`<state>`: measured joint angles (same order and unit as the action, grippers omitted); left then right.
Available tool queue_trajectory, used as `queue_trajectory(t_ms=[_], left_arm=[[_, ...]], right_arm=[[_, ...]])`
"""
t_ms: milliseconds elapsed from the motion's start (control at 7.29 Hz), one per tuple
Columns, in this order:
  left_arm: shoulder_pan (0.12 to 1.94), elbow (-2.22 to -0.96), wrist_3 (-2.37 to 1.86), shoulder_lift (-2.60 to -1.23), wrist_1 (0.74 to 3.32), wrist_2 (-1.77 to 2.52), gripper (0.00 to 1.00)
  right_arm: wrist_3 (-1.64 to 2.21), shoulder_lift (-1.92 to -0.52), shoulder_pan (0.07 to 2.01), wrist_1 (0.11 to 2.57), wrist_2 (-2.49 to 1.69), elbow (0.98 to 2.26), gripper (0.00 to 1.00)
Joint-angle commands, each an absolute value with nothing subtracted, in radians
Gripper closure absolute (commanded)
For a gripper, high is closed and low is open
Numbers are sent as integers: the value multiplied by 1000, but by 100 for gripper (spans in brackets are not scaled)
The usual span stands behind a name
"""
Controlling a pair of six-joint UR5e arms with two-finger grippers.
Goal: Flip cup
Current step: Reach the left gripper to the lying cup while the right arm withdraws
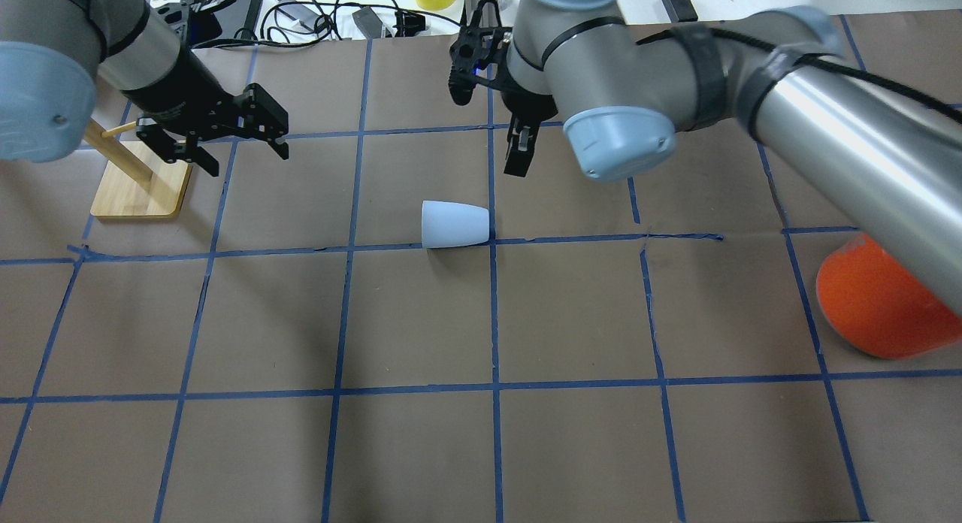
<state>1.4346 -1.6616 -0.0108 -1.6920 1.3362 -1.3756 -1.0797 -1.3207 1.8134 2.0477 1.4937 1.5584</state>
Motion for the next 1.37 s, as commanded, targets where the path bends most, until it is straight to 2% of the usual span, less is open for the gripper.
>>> queue_trajectory(t_ms=[0, 549, 1235], left_arm=[[1439, -1762, -15, -1811, 1054, -1167, 0], [1557, -1769, -107, -1977, 882, -1030, 0], [1606, -1813, -110, -2031, 890, -999, 0]], right_arm=[[-1065, -1493, 1744, 1813, 1496, 1560, 0], [-977, -1575, 1664, 1675, 1514, 1563, 0], [-483, -1620, 1632, 1671, 1572, 1562, 0]])
